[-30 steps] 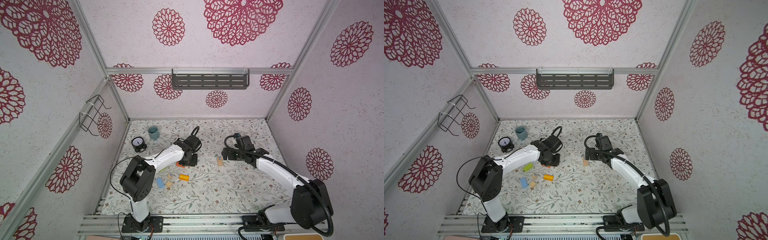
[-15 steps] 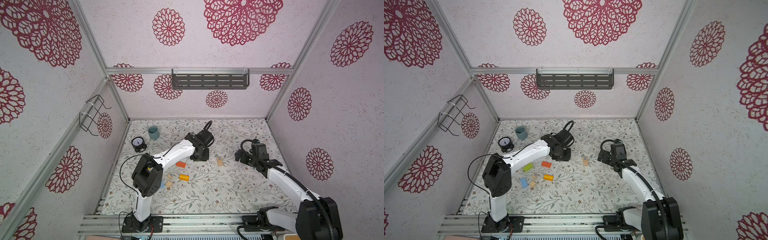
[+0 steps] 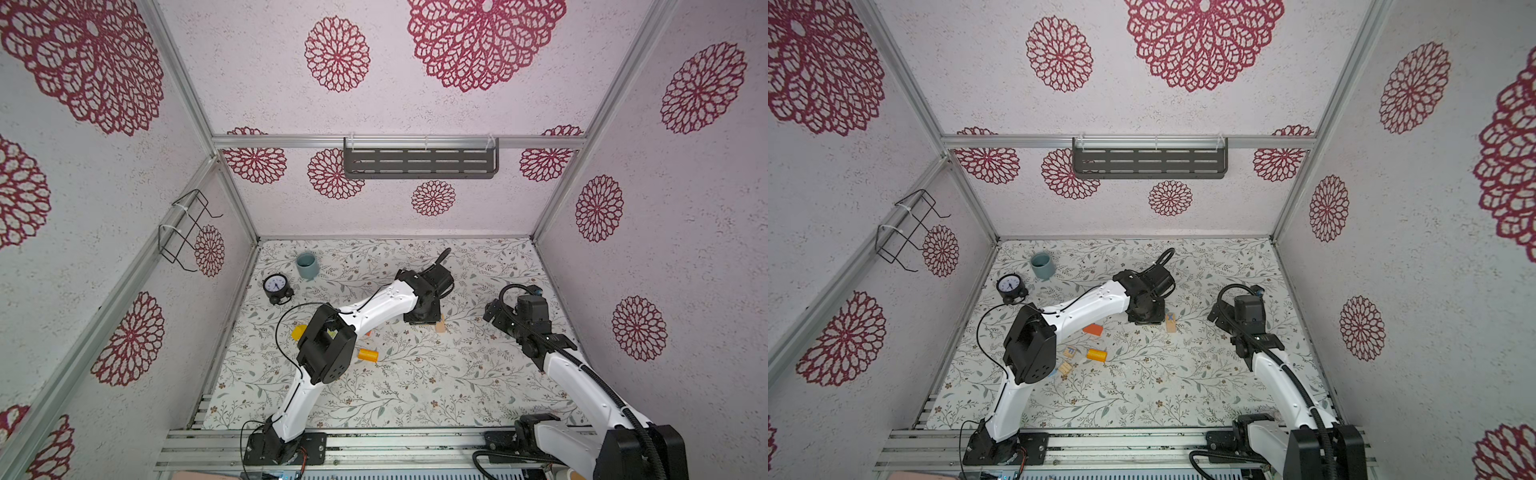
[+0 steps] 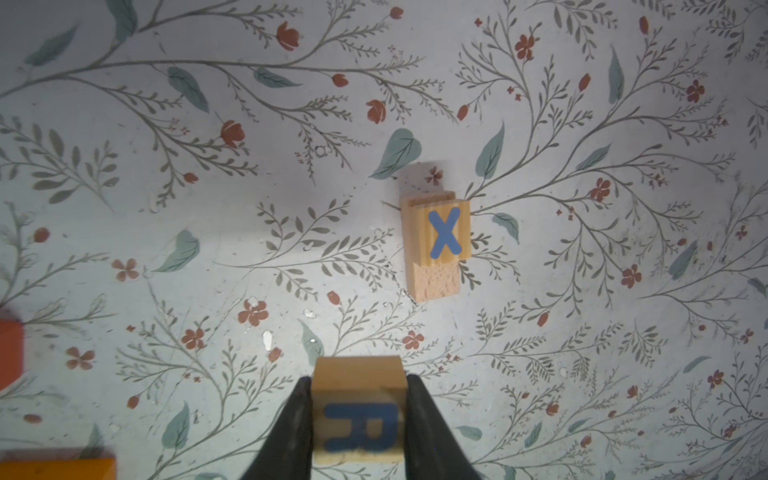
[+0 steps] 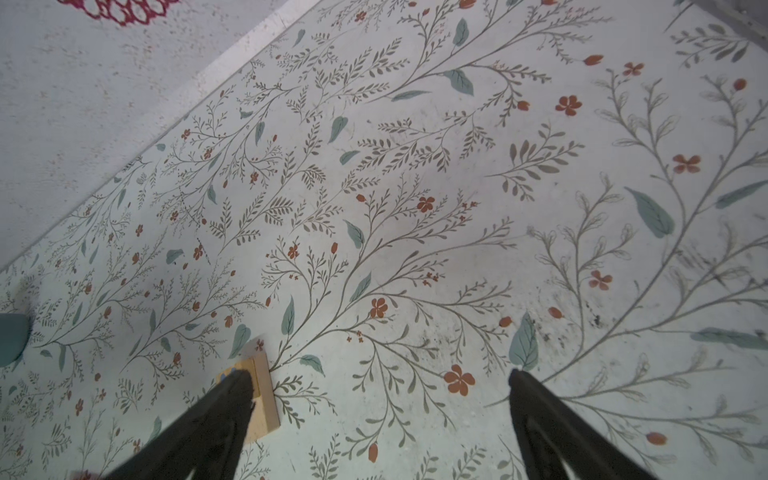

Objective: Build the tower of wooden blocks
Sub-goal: 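Lift the R block with the left gripper toward the stack while the right arm withdraws, then lower the R block with the left gripper onto the X block stack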

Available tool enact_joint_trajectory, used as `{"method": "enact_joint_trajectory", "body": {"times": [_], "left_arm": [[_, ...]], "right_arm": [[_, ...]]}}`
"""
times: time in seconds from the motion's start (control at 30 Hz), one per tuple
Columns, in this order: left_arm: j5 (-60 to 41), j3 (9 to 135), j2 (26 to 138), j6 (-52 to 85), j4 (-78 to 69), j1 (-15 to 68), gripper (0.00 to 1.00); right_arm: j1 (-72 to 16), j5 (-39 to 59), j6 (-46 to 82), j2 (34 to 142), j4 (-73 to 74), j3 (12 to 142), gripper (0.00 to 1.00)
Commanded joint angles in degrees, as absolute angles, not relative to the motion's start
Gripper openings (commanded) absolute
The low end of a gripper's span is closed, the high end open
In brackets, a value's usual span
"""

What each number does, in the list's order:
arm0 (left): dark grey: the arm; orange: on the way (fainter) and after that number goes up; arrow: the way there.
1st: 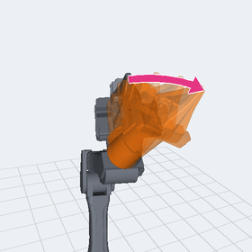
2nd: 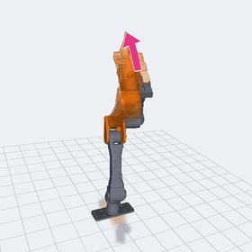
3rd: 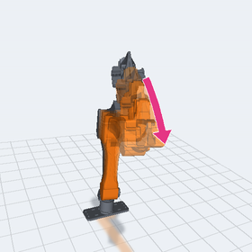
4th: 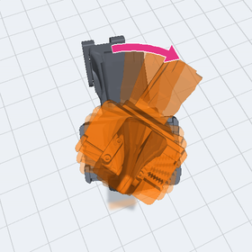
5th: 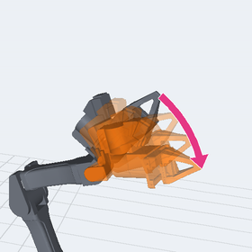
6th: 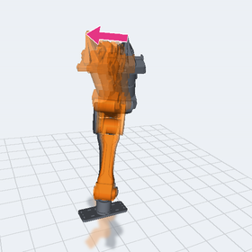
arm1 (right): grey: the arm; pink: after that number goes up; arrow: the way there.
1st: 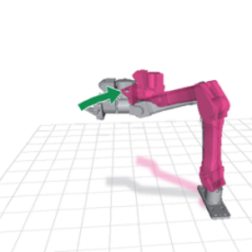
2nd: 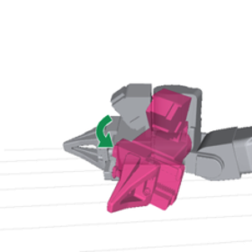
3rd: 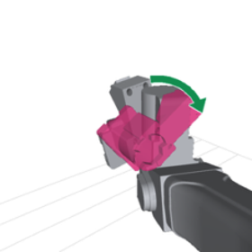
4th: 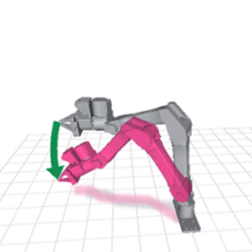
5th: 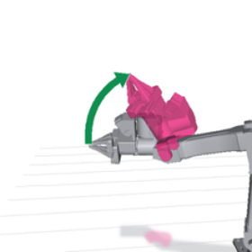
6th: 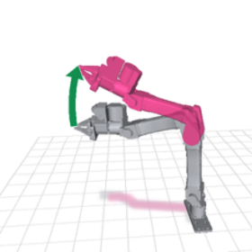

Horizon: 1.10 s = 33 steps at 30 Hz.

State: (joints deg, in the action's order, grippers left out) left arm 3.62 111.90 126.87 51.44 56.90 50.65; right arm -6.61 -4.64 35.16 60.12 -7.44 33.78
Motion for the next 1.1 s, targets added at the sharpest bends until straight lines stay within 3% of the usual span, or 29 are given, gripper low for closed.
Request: {"method": "enact_joint_trajectory", "body": {"times": [0.0, 0.57, 1.07], "left_arm": [[5.1, 115.0, 129.6, 54.1, 58.9, 52.0, 0.33], [10.3, 119.1, 135.3, 60.9, 55.8, 55.1, 0.32], [8.5, 122.7, 139.3, 61.7, 55.9, 55.3, 0.32]], "right_arm": [[-6.3, -7.4, 37.9, 58.4, -5.6, 33.0, 0.99], [-6.2, -10.3, 42.4, 52.8, -3.8, 29.1, 0.99], [-6.2, -8.3, 42.5, 52.5, -2.8, 28.5, 0.99]]}}
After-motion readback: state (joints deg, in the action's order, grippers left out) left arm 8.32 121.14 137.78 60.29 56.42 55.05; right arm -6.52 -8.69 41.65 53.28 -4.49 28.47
